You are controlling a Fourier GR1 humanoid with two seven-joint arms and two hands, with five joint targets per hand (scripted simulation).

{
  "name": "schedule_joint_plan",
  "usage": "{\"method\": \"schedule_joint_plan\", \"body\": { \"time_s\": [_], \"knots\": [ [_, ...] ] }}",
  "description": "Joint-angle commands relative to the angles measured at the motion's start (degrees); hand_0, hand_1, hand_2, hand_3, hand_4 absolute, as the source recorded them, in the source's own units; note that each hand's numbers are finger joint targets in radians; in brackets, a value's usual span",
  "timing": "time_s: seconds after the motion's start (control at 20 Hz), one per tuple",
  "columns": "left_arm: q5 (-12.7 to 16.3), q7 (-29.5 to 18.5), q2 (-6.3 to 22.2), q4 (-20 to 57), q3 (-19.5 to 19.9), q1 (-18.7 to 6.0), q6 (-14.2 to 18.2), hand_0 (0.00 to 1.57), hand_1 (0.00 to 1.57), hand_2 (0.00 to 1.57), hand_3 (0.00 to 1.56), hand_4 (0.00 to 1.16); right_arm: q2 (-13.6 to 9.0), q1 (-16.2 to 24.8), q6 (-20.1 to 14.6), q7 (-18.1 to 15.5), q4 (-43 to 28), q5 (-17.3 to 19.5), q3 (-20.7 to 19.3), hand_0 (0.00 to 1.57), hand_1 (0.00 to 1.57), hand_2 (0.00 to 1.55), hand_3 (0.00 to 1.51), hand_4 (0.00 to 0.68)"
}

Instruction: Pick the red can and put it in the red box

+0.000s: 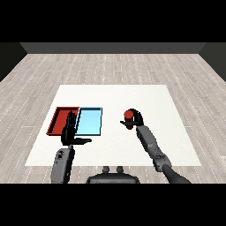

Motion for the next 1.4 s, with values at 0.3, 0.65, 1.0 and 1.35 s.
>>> {"method": "schedule_joint_plan", "body": {
  "time_s": [0.3, 0.65, 1.0, 1.35],
  "knots": [
    [-2.98, 3.73, -1.97, -2.64, -4.71, 0.32, 1.39, 0.00, 0.00, 0.00, 0.00, 0.00, -0.41, 9.92, -1.78, 9.37, -28.20, 0.65, 5.29, 1.46, 1.46, 1.44, 1.38, 0.642],
    [-1.50, 12.45, -2.03, -0.04, -10.89, -5.52, 6.83, 0.00, 0.00, 0.00, 0.00, 0.00, 2.11, 12.50, -7.07, 13.55, -37.97, -1.51, 11.85, 1.44, 1.44, 1.43, 1.39, 0.651],
    [-2.40, 9.19, -2.05, -1.12, -14.62, -1.17, 7.75, 0.00, 0.00, 0.00, 0.00, 0.00, 2.20, 20.12, -21.04, 22.41, -54.55, -1.13, 27.41, 1.45, 1.45, 1.43, 1.38, 0.654],
    [1.70, 10.05, -2.05, 7.08, -22.49, -9.52, 16.25, 0.00, 0.00, 0.00, 0.00, 0.00, 2.21, 15.41, -24.51, 13.68, -45.04, -8.71, 30.20, 1.45, 1.45, 1.45, 1.40, 0.661]
  ]
}}
